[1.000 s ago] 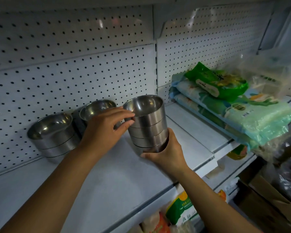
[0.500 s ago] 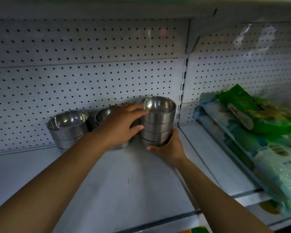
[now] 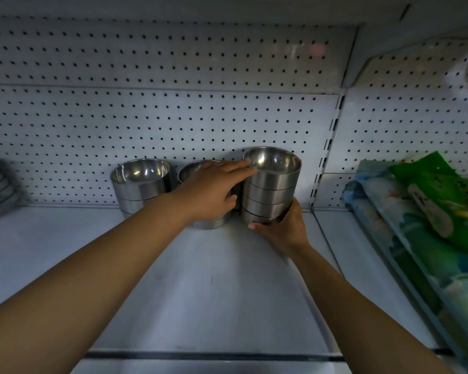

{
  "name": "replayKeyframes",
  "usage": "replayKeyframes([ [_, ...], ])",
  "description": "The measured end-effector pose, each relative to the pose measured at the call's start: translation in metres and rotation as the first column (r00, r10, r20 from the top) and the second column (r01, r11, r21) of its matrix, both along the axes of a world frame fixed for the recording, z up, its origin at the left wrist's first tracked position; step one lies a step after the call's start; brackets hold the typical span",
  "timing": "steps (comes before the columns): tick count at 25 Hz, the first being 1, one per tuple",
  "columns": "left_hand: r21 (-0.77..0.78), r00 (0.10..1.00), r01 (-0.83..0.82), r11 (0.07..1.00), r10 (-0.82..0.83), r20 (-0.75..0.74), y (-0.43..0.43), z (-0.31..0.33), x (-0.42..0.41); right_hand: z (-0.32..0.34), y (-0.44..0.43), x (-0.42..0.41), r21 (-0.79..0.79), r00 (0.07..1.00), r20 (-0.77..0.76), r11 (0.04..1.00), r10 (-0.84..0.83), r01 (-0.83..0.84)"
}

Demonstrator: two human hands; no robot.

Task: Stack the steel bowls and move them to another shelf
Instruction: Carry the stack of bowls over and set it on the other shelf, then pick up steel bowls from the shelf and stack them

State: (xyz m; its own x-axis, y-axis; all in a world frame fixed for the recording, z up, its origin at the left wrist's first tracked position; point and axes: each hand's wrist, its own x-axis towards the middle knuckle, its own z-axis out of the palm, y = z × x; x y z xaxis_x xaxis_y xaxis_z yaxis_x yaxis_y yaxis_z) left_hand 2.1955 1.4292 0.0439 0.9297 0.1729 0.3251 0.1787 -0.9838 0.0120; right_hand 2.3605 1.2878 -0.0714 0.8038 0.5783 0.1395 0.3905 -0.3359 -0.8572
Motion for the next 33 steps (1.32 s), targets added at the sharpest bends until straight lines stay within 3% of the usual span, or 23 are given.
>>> replayKeyframes([
  [5,-0.1,0.992,-0.035,0.994,0.047,0.119,-0.011,-0.001,-0.025,0.005,-0.006,-0.016,0.018,0.998,-0.052,0.999,-0.044,0.045],
  [8,-0.218,0.962,-0.109,0.97,0.158,0.224,-0.016,-0.009,-0.063,0.024,-0.022,-0.053,0.004,0.999,0.03,1.0,-0.013,0.013],
  [12,-0.32,0.895,-0.298,0.899,0.38,0.234,-0.021,-0.031,-0.143,0.041,-0.025,-0.099,-0.061,0.969,0.143,0.979,0.201,-0.194],
  [16,-0.336,0.777,-0.496,0.8,0.582,0.238,-0.026,-0.058,-0.238,0.056,0.003,-0.155,-0.134,0.858,0.198,0.88,0.474,-0.455],
  [21,-0.397,0.517,-0.719,0.57,0.821,0.243,-0.057,-0.081,-0.363,0.059,0.052,-0.255,-0.222,0.583,0.23,0.625,0.779,-0.748],
  [27,-0.448,0.161,-0.862,0.235,0.967,0.198,-0.122,-0.098,-0.524,0.059,0.088,-0.422,-0.221,0.27,0.215,0.316,0.938,-0.923],
  [29,-0.486,-0.084,-0.874,0.022,0.977,0.196,-0.17,-0.1,-0.615,0.049,0.097,-0.532,-0.229,0.102,0.198,0.147,0.975,-0.962],
  [31,-0.5,-0.12,-0.866,0.0,0.971,0.207,-0.183,-0.099,-0.629,0.052,0.098,-0.551,-0.188,0.115,0.208,0.155,0.971,-0.97],
  [33,-0.525,-0.253,-0.842,-0.129,0.952,0.171,-0.215,-0.093,-0.681,0.05,0.095,-0.623,-0.143,0.016,0.237,0.051,0.971,-0.988],
])
